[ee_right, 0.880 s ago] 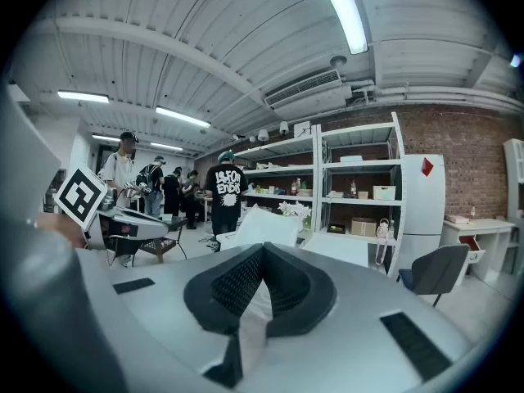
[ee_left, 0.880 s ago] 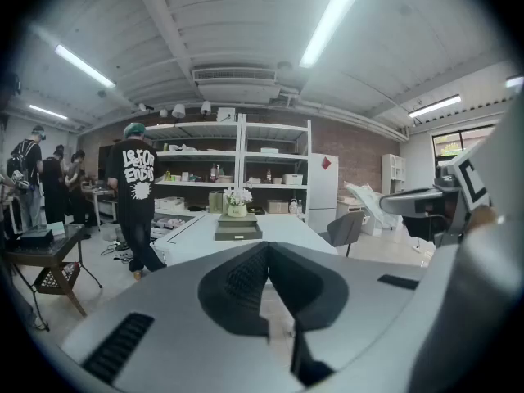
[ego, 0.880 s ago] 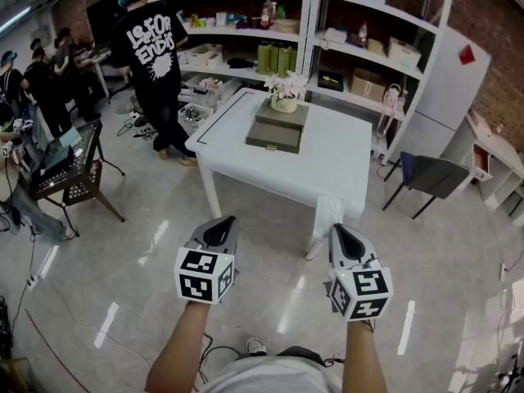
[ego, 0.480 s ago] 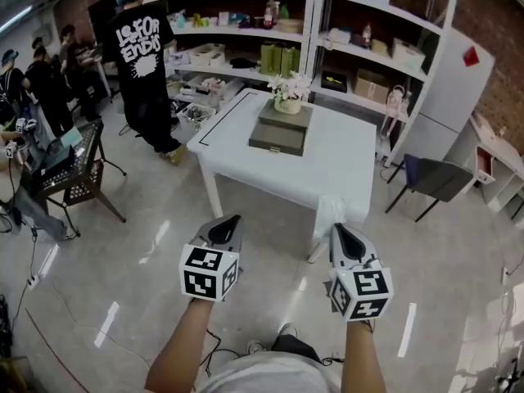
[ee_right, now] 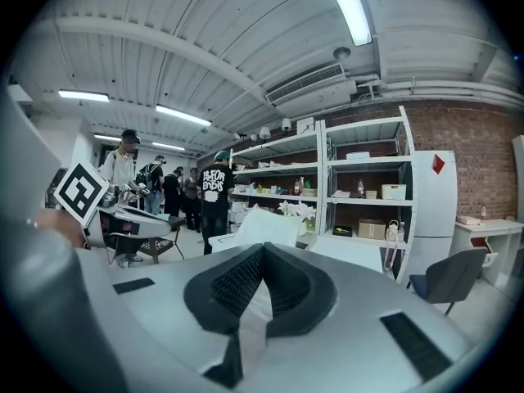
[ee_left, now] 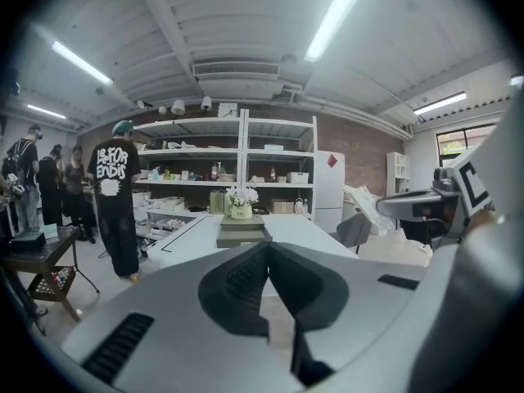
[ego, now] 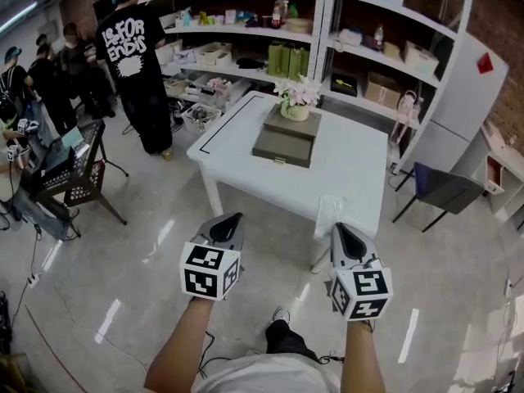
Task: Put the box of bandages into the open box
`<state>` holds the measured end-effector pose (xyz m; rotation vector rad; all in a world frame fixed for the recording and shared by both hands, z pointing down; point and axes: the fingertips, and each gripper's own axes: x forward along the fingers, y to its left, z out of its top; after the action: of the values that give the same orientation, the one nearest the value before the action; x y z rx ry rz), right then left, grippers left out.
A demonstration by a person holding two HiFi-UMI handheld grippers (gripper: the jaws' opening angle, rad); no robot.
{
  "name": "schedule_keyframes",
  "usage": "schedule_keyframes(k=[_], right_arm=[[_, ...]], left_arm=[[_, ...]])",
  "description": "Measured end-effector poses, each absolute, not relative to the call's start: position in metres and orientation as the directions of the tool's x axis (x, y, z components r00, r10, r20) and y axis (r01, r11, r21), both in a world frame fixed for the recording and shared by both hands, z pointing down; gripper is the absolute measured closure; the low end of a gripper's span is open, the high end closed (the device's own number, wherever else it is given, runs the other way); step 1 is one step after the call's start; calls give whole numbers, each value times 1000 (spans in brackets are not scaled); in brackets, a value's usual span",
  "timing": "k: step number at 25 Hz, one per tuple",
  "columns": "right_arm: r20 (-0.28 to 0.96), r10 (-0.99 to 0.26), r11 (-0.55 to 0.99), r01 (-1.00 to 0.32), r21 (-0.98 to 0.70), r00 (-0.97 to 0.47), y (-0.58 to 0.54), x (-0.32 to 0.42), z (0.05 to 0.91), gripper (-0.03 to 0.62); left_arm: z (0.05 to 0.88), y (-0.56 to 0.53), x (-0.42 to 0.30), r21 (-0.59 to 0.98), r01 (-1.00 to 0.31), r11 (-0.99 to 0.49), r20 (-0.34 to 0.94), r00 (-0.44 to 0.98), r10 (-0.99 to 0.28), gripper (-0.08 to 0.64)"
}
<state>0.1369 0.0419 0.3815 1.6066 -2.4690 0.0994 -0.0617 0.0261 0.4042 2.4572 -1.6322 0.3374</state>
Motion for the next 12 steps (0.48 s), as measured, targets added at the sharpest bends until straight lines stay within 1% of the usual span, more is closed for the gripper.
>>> schedule_keyframes(k=[12], right_arm=[[221,-876,443,-896,22,-428,-80,142,405,588]], left_arm=[[415,-90,-55,5,-931,-364,303,349,-887,555]])
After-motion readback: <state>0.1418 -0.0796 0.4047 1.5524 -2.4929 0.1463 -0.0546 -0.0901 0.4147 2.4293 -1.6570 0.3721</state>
